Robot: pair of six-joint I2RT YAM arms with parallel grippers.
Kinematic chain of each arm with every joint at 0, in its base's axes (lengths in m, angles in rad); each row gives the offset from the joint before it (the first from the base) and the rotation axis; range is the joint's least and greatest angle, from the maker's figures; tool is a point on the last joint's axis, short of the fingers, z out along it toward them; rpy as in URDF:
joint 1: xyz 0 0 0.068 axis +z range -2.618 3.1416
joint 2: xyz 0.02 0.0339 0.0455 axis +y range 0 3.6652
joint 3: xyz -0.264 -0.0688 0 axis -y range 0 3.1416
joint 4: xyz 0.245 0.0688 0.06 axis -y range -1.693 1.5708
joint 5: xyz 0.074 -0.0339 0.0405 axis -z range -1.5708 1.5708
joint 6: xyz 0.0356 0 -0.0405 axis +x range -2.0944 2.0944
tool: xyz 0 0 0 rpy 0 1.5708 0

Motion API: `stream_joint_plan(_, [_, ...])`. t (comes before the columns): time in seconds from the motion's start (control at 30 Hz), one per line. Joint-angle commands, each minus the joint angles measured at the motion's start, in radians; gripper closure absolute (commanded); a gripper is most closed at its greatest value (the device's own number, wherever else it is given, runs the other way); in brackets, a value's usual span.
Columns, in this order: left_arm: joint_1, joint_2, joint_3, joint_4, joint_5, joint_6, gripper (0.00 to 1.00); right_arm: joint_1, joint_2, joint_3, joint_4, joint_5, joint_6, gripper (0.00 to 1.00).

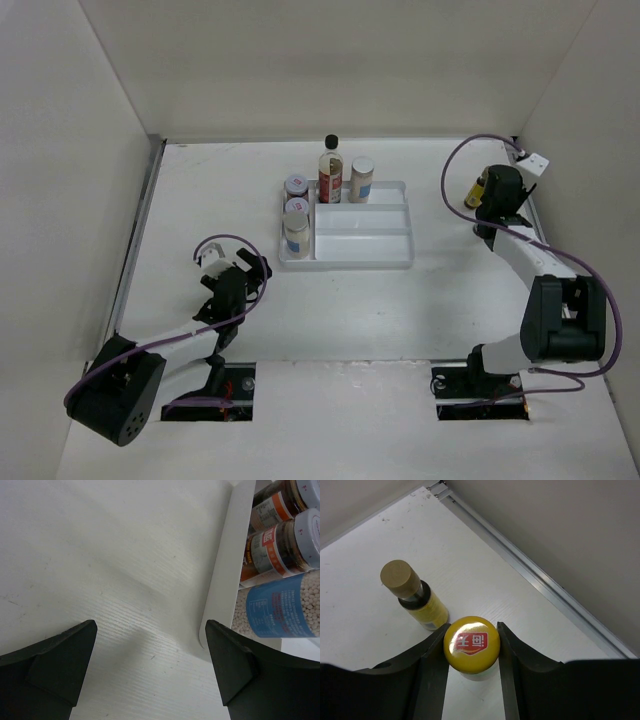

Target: Organize the condiment bottles

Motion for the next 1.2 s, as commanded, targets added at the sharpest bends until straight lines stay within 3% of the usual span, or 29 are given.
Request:
stream_joint_plan(0.0, [0.009,-0.001,0.035,0.056,0.014,-0.005,0.09,0.06,-0.112,-0.007,0.123,0.059,-0.017,0.72])
stream_joint_plan(0.2, [0.009,0.013,0.033,0.069,0.024,-0.005,0.09,0.236,-0.177,0.1,0.091,0.038,-0.057,0.72])
stream_joint_plan(0.5, [0.015,-0.018,0.027,0.07,0.03,-0.003,0.09,0.42,0.088,0.371,0.117,-0.057,-0.037,0.71])
stream_joint_plan(0.73, [0.006,-0.021,0.027,0.07,0.027,-0.002,0.09,0.478,0.272,0.537,0.117,-0.085,-0.036,0.7])
stream_joint_plan(1.0, [0.005,-0.019,0.027,0.071,0.022,0.0,0.09,0.518,0.404,0.594,0.121,-0.106,-0.005,0.7])
stream_joint_plan(1.17, [0.005,-0.019,0.027,0.071,0.025,0.0,0.09,0.54,0.427,0.562,0.121,-0.105,0.02,0.59])
